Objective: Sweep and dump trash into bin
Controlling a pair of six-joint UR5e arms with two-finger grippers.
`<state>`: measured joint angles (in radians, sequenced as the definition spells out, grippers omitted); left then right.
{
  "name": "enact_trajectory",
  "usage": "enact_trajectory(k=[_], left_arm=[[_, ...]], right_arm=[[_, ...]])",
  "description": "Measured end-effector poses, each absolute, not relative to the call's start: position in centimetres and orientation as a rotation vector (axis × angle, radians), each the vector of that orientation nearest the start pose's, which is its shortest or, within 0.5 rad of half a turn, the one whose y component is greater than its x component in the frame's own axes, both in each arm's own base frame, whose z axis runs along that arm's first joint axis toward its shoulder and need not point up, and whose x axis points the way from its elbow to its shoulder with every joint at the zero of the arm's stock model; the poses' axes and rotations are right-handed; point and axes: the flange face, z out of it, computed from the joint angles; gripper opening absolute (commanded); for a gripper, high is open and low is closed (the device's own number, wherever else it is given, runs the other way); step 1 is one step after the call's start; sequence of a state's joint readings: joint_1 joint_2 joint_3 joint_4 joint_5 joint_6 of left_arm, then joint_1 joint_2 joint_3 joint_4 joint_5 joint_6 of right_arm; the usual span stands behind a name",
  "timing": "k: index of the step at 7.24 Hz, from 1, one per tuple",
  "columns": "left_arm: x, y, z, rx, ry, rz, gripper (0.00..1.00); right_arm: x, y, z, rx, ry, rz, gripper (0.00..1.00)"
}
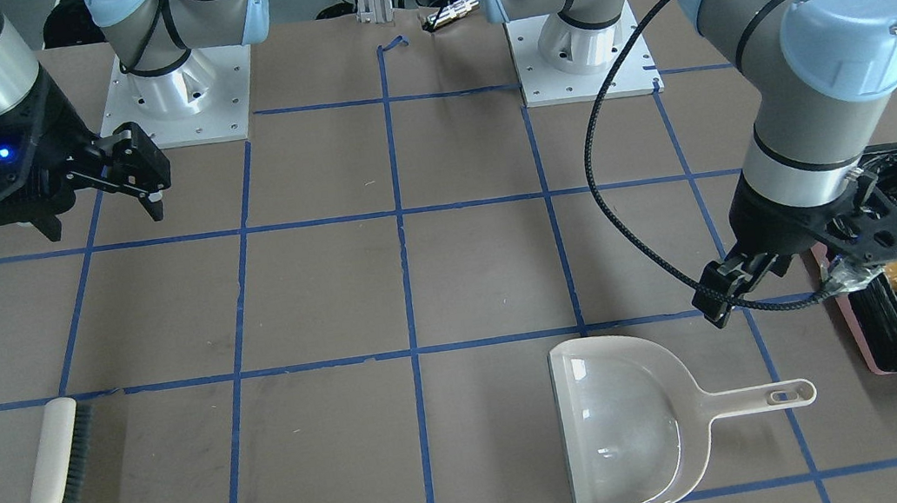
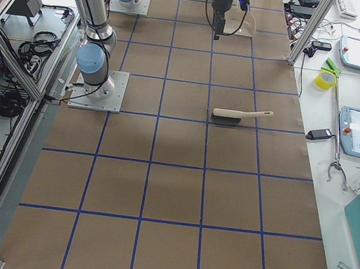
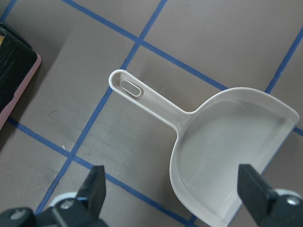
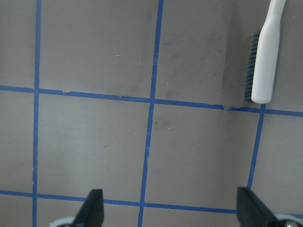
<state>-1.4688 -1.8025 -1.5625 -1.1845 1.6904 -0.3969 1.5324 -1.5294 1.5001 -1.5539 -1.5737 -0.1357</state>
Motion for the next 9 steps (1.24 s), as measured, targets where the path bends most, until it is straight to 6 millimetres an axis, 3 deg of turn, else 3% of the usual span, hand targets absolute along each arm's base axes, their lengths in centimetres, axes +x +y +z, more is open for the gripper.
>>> enact_trajectory(k=[2,5,9], left_arm=[[-7.9,-57.8,43.7,-0.683,2.968,-0.233,1.00],[-10.0,-53.2,47.6,-0.202,3.076,-0.122,1.00],[-12.7,-51.2,47.6,-0.028,3.125,-0.087,1.00]], right_arm=[[11.3,-51.5,50.0,-0.150,3.141,-0.019,1.00],[11.4,-51.4,49.4,-0.151,3.137,-0.002,1.00],[11.3,-51.4,49.4,-0.149,3.135,-0.003,1.00]])
